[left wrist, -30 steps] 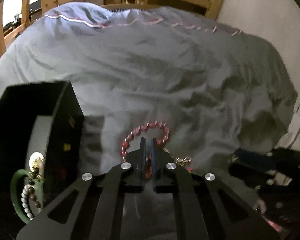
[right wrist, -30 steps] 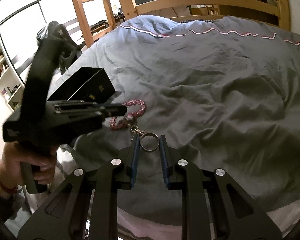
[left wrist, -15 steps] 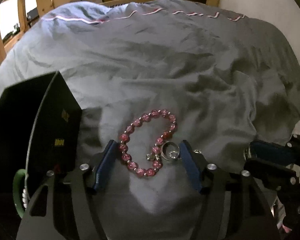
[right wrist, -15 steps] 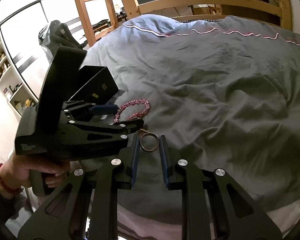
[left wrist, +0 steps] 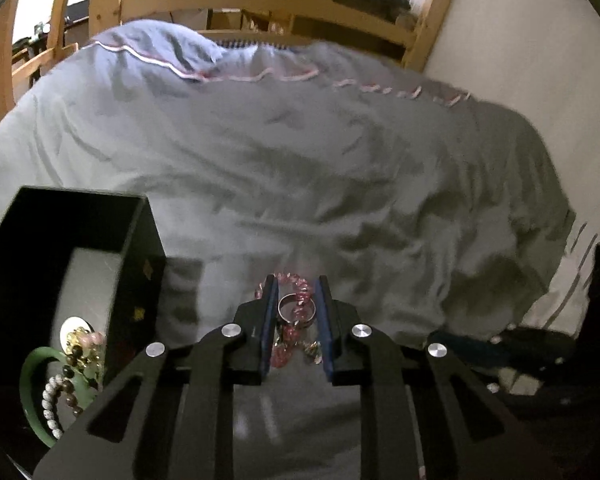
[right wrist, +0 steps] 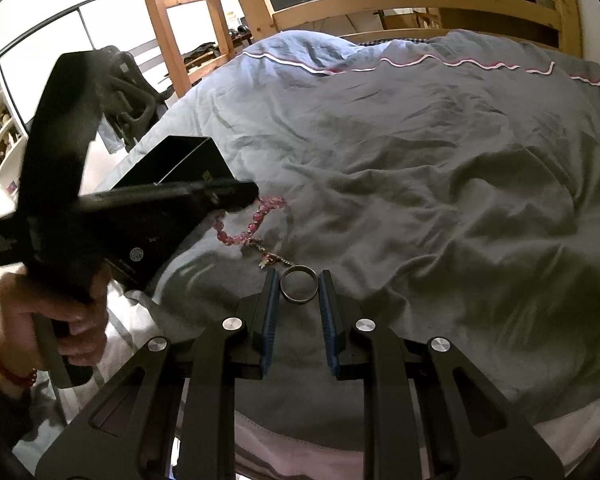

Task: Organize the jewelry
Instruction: 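Grasp and lift the pink bead bracelet with the left tool, then lower the pink bracelet into the black box with the left tool while the right carries the silver ring in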

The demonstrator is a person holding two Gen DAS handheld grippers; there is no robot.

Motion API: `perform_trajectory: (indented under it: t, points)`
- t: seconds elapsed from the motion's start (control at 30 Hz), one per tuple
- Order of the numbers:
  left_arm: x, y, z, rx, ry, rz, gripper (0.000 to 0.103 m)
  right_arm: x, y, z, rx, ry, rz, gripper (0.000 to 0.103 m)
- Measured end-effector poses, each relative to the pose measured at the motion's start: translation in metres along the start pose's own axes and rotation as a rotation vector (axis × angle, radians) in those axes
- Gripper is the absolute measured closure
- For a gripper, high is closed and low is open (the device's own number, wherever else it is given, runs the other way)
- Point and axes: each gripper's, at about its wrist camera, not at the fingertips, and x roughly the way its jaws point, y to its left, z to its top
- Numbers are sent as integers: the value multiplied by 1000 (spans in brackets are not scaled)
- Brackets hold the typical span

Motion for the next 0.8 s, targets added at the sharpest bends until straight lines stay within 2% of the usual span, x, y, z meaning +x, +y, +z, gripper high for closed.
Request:
perform_trajectory:
  t: [0.13, 0.3, 0.8]
  points:
    - [-13, 4, 6, -36, -31, -37, 85, 0, 0, 0, 2, -3, 0, 82]
    - [-31, 3, 13, -37, -65, -49, 85, -4, 0, 1, 0, -18, 1, 82]
    - [-89, 12, 27, -51, -145, -26, 85, -28, 35, 18, -98, -56, -40, 82]
